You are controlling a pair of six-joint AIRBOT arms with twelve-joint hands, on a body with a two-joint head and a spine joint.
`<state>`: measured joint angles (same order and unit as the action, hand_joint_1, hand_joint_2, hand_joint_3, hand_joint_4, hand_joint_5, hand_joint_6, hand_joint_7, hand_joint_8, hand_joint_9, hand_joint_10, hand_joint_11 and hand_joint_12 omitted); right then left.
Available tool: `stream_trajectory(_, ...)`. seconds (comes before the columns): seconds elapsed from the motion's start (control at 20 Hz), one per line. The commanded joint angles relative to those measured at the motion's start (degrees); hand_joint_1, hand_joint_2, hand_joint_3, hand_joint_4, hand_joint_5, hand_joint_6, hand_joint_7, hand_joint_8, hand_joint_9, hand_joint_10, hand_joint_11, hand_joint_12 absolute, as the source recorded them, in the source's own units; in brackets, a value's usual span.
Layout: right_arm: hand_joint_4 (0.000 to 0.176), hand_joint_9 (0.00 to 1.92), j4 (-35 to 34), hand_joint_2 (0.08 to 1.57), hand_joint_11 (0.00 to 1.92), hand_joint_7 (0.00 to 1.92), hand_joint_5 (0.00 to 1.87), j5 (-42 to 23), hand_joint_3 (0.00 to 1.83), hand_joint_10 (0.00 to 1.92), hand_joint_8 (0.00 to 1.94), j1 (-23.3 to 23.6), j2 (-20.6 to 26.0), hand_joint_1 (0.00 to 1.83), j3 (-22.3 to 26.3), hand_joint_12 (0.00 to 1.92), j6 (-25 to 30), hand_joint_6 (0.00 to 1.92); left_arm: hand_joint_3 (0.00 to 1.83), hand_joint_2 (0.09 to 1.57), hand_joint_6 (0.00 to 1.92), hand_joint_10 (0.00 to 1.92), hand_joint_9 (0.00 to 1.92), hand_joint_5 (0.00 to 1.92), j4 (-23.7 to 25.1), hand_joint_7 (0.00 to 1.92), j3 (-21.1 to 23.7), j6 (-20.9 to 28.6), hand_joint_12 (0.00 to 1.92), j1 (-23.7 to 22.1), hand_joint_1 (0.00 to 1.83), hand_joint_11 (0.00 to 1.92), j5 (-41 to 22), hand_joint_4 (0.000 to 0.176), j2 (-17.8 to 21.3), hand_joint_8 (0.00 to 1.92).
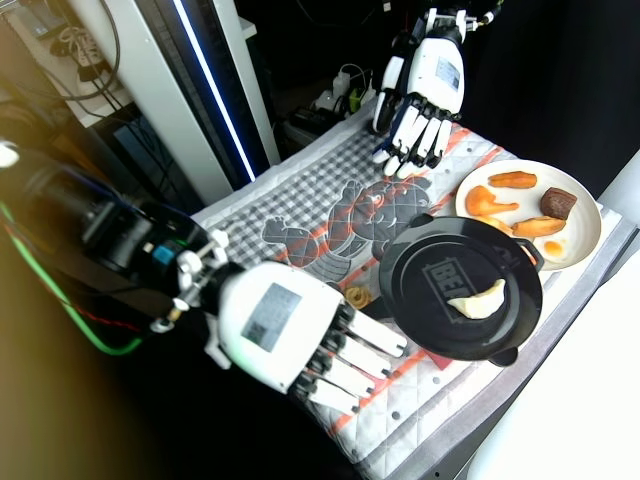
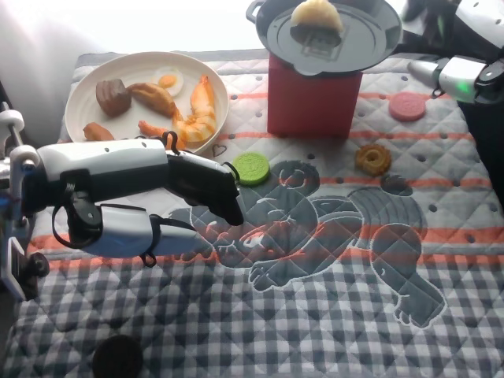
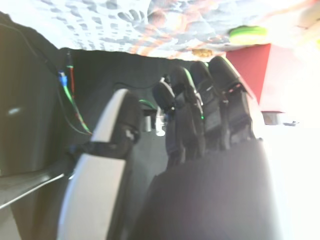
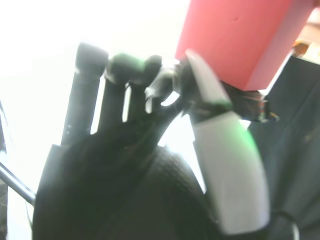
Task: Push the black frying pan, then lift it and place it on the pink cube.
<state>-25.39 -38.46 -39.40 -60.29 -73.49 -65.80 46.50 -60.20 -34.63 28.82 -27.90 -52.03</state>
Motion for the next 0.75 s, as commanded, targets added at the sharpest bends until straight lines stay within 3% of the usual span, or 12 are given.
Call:
stream_trajectory(0.0,0.108,0.00,0.6,1.09,0.00,0.00,0.00,-7.6,0.00,0.07,0.01,0.9,0.8,0.58,0.5,0.52,-0.4,0.01,0.05,1.49,0.86,0.73,0.15,0.33,-2.4,0.53,0.1,0.0,1.24,-0.5,0.73,0.00,-4.8,0.000,0.2,0.01)
stream_trajectory(0.05,0.113,0.00,0.6,1.05,0.00,0.00,0.00,-7.9,0.00,0.01,0.00,0.9,1.9,0.62,1.7,0.37,-1.1,0.00,0.04,1.48,0.86,0.74,0.17,0.34,-2.5,0.54,0.1,0.0,1.28,-0.4,0.77,0.00,-4.8,0.000,0.3,0.01)
stream_trajectory(0.1,0.105,0.00,0.5,1.05,0.00,0.00,0.00,-8.3,0.00,0.00,0.00,0.9,3.6,0.62,3.7,0.07,-3.3,0.00,0.04,1.48,0.87,0.74,0.18,0.35,-2.6,0.54,0.2,0.0,1.34,-0.2,0.81,0.00,-4.8,0.000,0.4,0.01)
stream_trajectory(0.15,0.122,0.00,0.3,1.01,0.00,0.00,0.00,-8.7,0.00,0.00,0.00,0.9,4.5,0.54,5.3,0.01,-5.3,0.00,0.03,1.45,0.88,0.74,0.20,0.35,-2.7,0.55,0.3,0.0,1.36,-0.1,0.89,0.00,-4.7,0.000,0.5,0.01)
stream_trajectory(0.2,0.154,0.00,0.3,0.96,0.00,0.00,0.00,-9.6,0.00,0.00,0.00,0.9,6.1,0.51,7.5,0.00,-7.1,0.00,0.02,1.43,0.89,0.74,0.21,0.36,-2.8,0.56,0.3,-0.1,1.42,0.0,0.96,0.00,-4.7,0.000,0.5,0.02)
stream_trajectory(0.3,0.173,0.00,0.7,0.96,0.00,0.00,0.00,-12.4,0.00,0.00,0.00,0.2,9.4,0.56,11.8,0.00,-9.1,0.00,0.00,1.39,0.91,0.73,0.20,0.35,-3.9,0.55,0.5,-1.1,1.46,0.2,1.01,0.00,-4.7,0.000,0.7,0.01)
stream_trajectory(0.4,0.176,0.00,3.2,0.97,0.00,0.00,0.00,-19.3,0.00,0.00,0.00,-3.3,15.2,0.57,18.2,0.00,-9.1,0.00,0.00,1.40,0.92,0.73,0.21,0.36,-6.8,0.57,1.1,-3.4,1.51,1.2,1.00,0.00,-5.3,0.000,1.3,0.02)
stream_trajectory(0.45,0.170,0.00,4.3,0.99,0.00,0.00,0.00,-22.3,0.00,0.00,0.00,-4.8,17.3,0.53,20.8,0.00,-8.9,0.00,0.00,1.39,0.97,0.72,0.18,0.29,-8.3,0.52,1.3,-4.2,1.40,1.7,0.96,0.00,-6.0,0.000,1.7,0.01)
stream_trajectory(0.5,0.107,0.00,5.3,1.01,0.00,0.00,0.00,-25.5,0.00,0.00,0.00,-6.3,19.3,0.45,23.0,0.00,-8.7,0.00,0.00,1.35,0.96,0.69,0.20,0.31,-9.8,0.52,1.5,-5.2,1.36,2.4,1.03,0.00,-6.7,0.000,2.2,0.01)
stream_trajectory(0.6,0.168,0.00,7.4,1.02,0.00,0.00,0.00,-32.3,0.00,0.00,0.00,-10.5,23.1,0.45,26.8,0.00,-6.2,0.00,0.00,1.39,0.96,0.70,0.20,0.30,-15.4,0.52,2.8,-9.6,1.34,4.4,0.99,0.00,-9.3,0.000,4.0,0.01)
stream_trajectory(0.65,0.174,0.00,8.0,1.04,0.00,0.00,0.00,-36.1,0.01,0.00,0.00,-13.0,24.8,0.45,28.4,0.00,-4.8,0.00,0.00,1.36,0.96,0.72,0.17,0.26,-19.0,0.48,3.4,-11.7,1.28,5.9,1.06,0.00,-11.3,0.000,5.1,0.00)
stream_trajectory(0.7,0.145,0.00,8.1,1.09,0.00,0.00,0.00,-38.8,0.03,0.00,0.00,-15.0,26.0,0.56,29.3,0.00,-3.9,0.00,0.00,1.38,0.92,0.72,0.11,0.16,-21.4,0.43,3.5,-12.4,1.23,6.8,1.03,0.00,-13.1,0.000,5.8,0.00)
